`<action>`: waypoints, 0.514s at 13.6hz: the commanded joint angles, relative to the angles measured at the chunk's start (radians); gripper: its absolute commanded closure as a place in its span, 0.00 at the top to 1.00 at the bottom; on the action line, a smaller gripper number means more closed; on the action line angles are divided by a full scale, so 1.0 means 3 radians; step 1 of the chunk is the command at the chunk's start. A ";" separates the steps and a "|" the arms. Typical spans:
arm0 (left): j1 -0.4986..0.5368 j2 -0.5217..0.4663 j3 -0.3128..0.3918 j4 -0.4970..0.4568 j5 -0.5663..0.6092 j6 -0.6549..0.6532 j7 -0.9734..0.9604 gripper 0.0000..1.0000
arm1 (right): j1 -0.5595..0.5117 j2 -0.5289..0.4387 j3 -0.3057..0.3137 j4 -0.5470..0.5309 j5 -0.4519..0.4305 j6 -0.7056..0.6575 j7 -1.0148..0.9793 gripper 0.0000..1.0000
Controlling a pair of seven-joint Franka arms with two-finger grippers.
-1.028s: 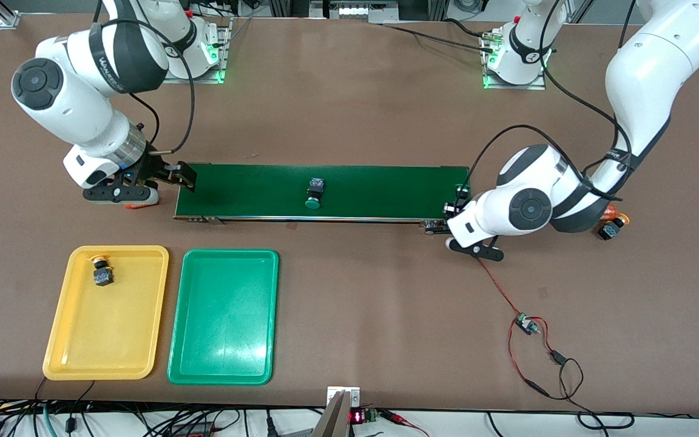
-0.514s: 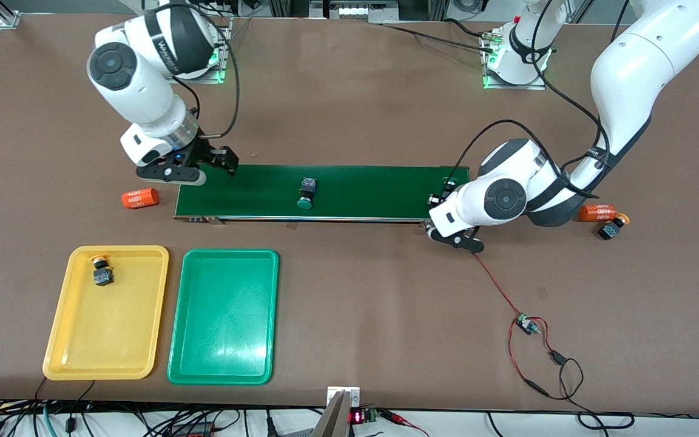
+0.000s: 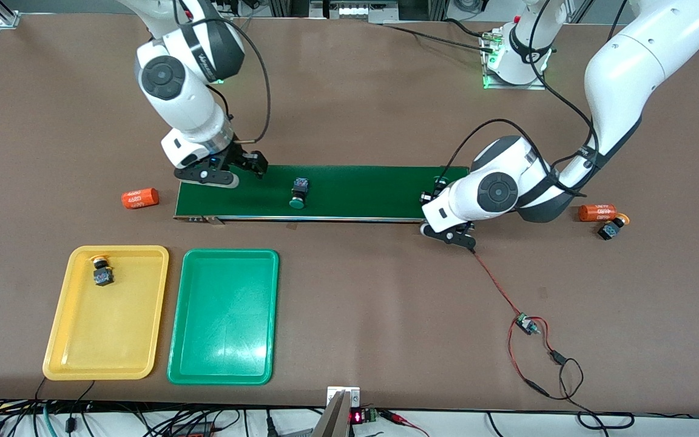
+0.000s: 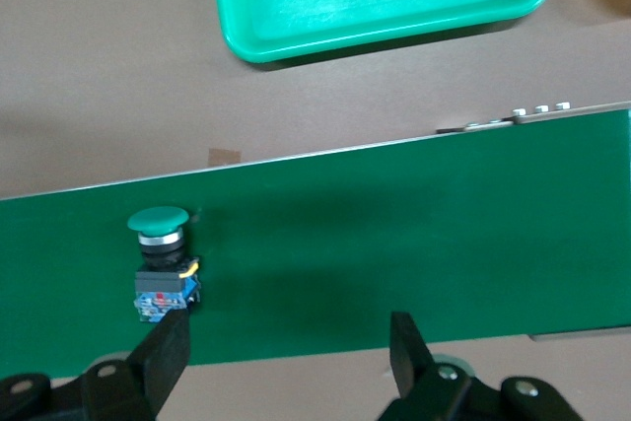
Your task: Sort buttons by color to trays
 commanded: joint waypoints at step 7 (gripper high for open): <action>-0.0030 -0.0092 0.0007 0.0162 0.0065 -0.0044 -0.0042 1.00 | 0.0176 0.0317 -0.0017 0.0010 -0.0354 0.0403 0.0337 0.91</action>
